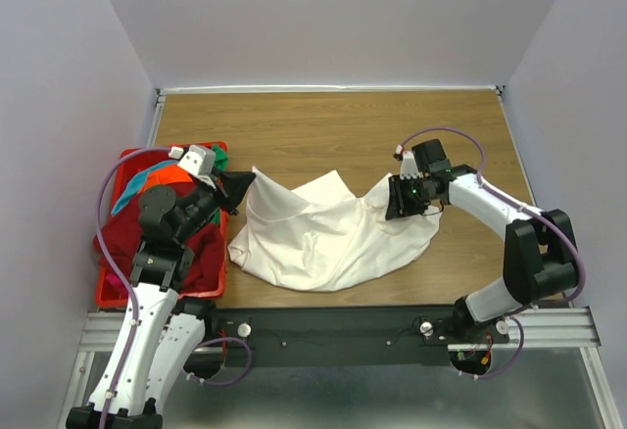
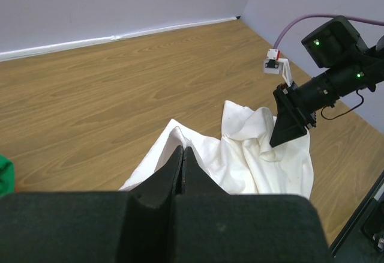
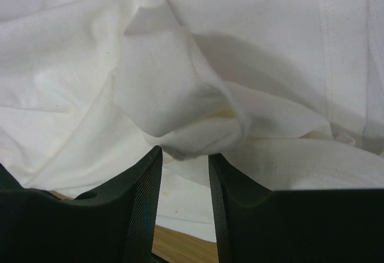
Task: Fold and stack the t-shirts
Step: Flatten the tshirt out
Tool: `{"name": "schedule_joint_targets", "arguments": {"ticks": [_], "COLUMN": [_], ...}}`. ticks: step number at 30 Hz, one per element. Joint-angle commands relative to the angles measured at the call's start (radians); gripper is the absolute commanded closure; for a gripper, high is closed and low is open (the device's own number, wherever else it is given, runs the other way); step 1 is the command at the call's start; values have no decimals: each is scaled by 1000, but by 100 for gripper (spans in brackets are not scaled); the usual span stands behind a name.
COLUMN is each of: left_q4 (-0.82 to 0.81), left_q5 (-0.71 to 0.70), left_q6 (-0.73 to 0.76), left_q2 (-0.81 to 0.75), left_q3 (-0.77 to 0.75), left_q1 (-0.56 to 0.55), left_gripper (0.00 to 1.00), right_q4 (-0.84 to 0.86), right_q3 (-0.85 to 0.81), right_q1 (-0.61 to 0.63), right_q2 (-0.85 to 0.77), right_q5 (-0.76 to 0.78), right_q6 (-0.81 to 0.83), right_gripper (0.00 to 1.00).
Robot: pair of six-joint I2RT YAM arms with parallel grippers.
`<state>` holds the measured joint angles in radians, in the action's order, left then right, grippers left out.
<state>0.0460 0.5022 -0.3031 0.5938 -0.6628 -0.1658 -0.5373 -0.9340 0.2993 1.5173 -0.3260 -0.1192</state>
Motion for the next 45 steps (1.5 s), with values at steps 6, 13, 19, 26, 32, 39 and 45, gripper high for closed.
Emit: {"name": "schedule_joint_targets", "arguments": {"ticks": [6,13,19,26,32,39,45], "left_q4": [-26,-26,-28,-40,-109,-78,-72], "left_q5": [4,1,-31,-117,-212,-296,-425], "left_q6": [4,4,16,58,67,94,137], "left_q2": [-11,-12,-9,95,250,415,489], "left_q3": [12,11,-18,-226,-508,-886,-1221], "left_q1": [2,3,2,2,3,3,3], "left_gripper": [100,100,100,100,100,100,100], "right_q4": [36,27,-174,-391,-392,-394,-398], "right_q3": [-19,-28,-176,-315,-547,-1046,-1437], "right_q1": [-11,-22,-26,-28,-87,-155,-157], "right_q2": [53,15,-92,-244,-301,-223,-170], "right_q5": [-48,-74,11,302,504,492,490], "right_q6": [-37,-14,211,699,915,1040,1121], "right_gripper": [64,97,100,99,100,100,100]}}
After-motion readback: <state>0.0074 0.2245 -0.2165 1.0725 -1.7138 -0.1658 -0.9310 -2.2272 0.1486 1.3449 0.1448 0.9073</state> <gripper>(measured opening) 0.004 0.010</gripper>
